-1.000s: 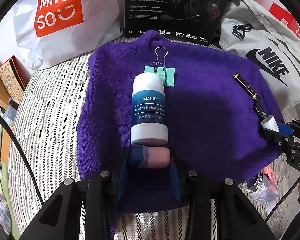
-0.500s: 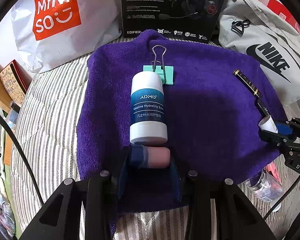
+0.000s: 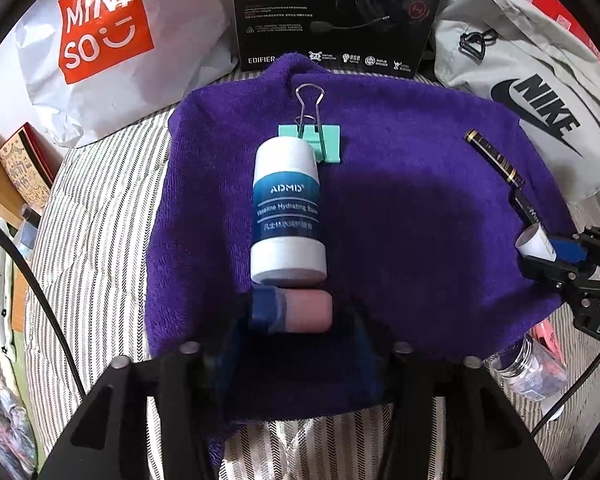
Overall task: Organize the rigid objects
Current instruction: 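Release the cream jar on the towel with the right tool while the left tool releases the pink-capped tube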
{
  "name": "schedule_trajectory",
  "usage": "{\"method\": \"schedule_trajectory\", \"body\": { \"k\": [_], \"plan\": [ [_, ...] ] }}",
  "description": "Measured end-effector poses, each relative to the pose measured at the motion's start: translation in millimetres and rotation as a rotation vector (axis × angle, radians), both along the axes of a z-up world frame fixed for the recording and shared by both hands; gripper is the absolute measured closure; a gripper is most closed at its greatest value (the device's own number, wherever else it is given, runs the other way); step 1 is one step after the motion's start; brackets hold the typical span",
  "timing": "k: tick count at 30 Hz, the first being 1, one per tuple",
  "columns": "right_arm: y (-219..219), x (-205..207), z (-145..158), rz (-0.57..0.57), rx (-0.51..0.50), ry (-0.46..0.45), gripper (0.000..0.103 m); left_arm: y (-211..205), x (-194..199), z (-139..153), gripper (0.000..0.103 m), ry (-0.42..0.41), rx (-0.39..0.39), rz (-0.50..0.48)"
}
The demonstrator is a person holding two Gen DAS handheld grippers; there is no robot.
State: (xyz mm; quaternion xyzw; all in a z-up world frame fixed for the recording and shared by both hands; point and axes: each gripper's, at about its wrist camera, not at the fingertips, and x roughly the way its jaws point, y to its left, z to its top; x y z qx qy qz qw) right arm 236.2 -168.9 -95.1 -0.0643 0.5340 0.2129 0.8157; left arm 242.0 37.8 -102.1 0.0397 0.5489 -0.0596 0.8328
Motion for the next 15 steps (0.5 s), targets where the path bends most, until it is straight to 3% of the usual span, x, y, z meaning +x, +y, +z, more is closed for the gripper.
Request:
{"method": "schedule_trajectory", "body": {
  "k": [8,15],
  "plan": [
    [-17.9,-11.8,13.9,-0.039,0.031,-0.002,0.058,3.4,-10.6,8.5,0.048,0.0,0.008,0.024],
    [-37.2,-37.8,33.2,-0.088,0.045,-0.04,0.052,1.2,-41.6,34.2,0.044,-0.05,0.015,0.016]
  ]
}}
